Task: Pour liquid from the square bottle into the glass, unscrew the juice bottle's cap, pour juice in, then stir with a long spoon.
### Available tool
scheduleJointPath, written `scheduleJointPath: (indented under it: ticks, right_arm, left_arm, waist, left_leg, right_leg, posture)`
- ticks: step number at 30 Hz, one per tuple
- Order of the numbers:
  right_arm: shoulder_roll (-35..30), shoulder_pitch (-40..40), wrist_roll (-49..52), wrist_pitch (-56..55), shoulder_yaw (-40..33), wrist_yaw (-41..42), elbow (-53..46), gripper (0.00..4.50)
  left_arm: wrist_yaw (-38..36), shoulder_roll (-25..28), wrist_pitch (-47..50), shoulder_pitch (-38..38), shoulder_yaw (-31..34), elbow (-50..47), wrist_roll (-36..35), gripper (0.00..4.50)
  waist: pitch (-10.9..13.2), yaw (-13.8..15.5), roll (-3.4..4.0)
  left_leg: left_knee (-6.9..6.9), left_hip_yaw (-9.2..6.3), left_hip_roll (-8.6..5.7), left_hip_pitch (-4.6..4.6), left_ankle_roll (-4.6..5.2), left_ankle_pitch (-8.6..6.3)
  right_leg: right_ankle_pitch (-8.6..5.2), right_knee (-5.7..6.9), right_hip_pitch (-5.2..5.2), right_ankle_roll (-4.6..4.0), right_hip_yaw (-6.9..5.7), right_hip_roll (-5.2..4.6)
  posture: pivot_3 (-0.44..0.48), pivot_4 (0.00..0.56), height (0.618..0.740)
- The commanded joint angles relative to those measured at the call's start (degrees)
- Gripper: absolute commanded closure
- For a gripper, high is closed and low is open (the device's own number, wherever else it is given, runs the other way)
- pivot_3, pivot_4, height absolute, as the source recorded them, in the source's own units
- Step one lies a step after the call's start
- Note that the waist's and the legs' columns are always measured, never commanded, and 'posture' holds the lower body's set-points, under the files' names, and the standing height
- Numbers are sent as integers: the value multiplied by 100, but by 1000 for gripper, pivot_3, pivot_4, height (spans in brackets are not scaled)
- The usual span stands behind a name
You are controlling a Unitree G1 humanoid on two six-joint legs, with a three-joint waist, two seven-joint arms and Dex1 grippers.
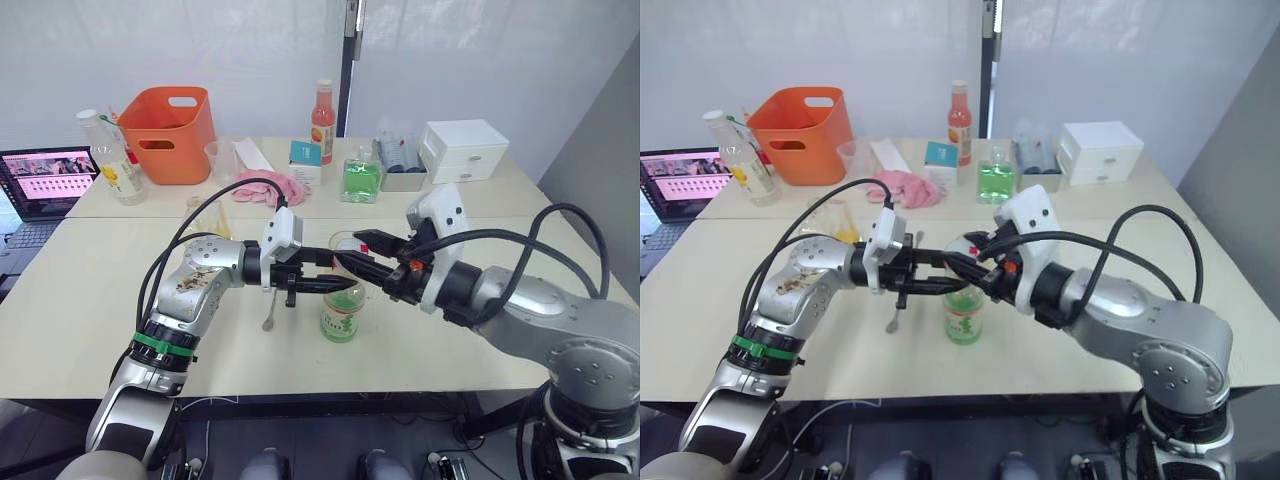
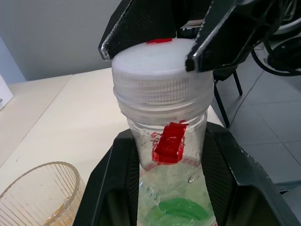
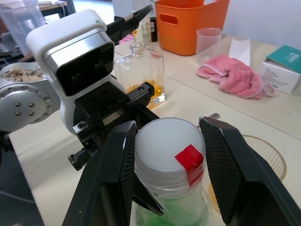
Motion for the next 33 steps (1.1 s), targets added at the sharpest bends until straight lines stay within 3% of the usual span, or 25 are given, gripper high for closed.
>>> scheduleJointPath:
  ticks: [1,4,7,10,12,17,19,24,28,33]
  right_arm:
    - [-490,-117,-341,-798,150,2166,581,2885]
    - [-862,-711,-1222,-1832,808,4548,2074,2885]
    - [-774,-1706,-2099,-2666,1704,6606,3702,2885]
    - [-290,-2638,-2570,-3132,2139,7989,5231,2885]
    - [-28,-3148,-2583,-3365,2401,8382,6049,2885]
    - [86,-3598,-2450,-3734,2759,8442,6800,2885]
    - [52,-3618,-2371,-3733,2771,8442,6785,1842]
    - [-39,-3514,-2116,-3363,2267,8442,6495,180]
    - [-218,-2971,-1583,-2758,1233,7888,5370,49]
    - [-317,-1909,-1505,-2075,390,5795,3314,49]
  left_arm:
    - [-2,141,-70,19,-65,-38,288,3097]
    - [-88,211,-82,64,-79,-94,291,3097]
    - [-139,293,-43,136,-65,-212,256,3097]
    - [-161,360,-3,194,-48,-303,236,3097]
    - [-141,377,20,215,-37,-344,248,3097]
    - [-59,385,60,240,-3,-409,270,3097]
    - [-23,393,77,244,13,-415,277,3097]
    - [3,430,85,237,35,-383,288,3097]
    - [25,422,90,242,36,-382,288,3097]
    - [72,392,80,239,59,-333,287,3097]
  waist:
    - [0,0,0]
    - [0,-26,0]
    - [-1,-115,5]
    - [-1,-124,6]
    - [-1,-105,6]
    - [-1,-50,6]
    - [-1,-42,6]
    - [-1,-54,6]
    - [-1,-23,5]
    - [-1,-11,6]
  left_leg:
    - [0,0,0,1,0,0]
    - [0,5,0,3,1,-1]
    - [-4,14,7,7,1,-1]
    - [-10,16,15,7,1,-1]
    - [-11,20,17,4,2,-2]
    - [-10,21,10,-4,2,-2]
    - [-6,19,5,-2,1,-2]
    - [-4,11,5,2,1,-2]
    - [-6,5,4,-1,1,-2]
    - [-6,9,5,3,-1,-1]
  right_leg:
    - [0,-2,1,0,0,0]
    - [0,-8,5,1,0,3]
    - [0,-12,1,1,6,12]
    - [-1,-10,-3,-2,7,21]
    - [-1,-5,-8,-3,5,22]
    - [-1,0,-14,-3,-1,7]
    - [0,1,-9,-2,-3,0]
    - [1,8,-9,-2,-2,-1]
    - [1,5,-10,-1,-5,-1]
    - [3,7,-10,-4,-1,-4]
  posture:
    - [0,150,715]
    - [0,150,715]
    - [0,150,715]
    - [0,150,715]
    - [0,150,715]
    - [0,150,715]
    - [0,150,715]
    - [0,150,715]
    - [0,150,715]
    - [0,150,715]
